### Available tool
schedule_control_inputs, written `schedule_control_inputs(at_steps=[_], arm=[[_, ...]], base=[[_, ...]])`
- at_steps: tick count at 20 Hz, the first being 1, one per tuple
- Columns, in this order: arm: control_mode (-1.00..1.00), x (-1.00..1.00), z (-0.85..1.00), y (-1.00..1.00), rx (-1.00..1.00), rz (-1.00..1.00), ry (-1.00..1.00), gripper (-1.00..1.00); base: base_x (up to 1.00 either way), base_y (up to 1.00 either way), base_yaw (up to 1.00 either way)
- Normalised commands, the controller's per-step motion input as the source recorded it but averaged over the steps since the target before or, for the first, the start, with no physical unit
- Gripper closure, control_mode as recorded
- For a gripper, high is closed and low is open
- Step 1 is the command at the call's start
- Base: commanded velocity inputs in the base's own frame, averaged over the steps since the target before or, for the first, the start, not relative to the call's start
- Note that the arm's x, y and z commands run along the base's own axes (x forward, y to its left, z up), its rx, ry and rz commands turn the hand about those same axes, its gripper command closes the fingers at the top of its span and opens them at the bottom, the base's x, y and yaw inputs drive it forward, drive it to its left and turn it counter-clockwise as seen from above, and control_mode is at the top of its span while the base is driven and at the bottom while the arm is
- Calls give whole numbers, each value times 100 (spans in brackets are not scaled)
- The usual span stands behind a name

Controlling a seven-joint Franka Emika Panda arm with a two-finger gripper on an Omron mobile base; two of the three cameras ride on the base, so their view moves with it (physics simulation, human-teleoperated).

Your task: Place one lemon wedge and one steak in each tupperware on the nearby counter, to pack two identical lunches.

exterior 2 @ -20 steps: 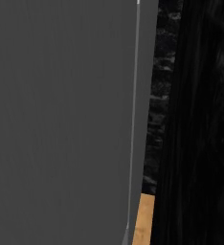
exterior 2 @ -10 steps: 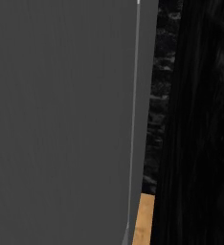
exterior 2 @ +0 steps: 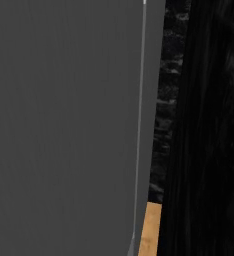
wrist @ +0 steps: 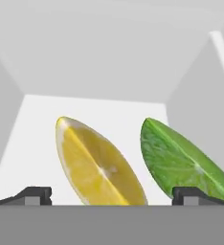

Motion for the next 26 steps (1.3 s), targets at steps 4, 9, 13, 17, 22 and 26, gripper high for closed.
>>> schedule_control_inputs(at_steps=[4,9,13,17,22,26], arm=[[-100,37,-38,6,0,0,5,-100],[-100,-10,-92,14,-1,0,9,100],[-100,-11,-44,0,-1,0,2,100],[-100,-42,-22,25,-5,0,0,100],[-100,-100,14,61,-4,0,-16,100],[-100,-100,96,33,0,0,-14,100]], base=[[0,0,0],[0,0,0],[0,0,0],[0,0,0],[0,0,0],[0,0,0]])
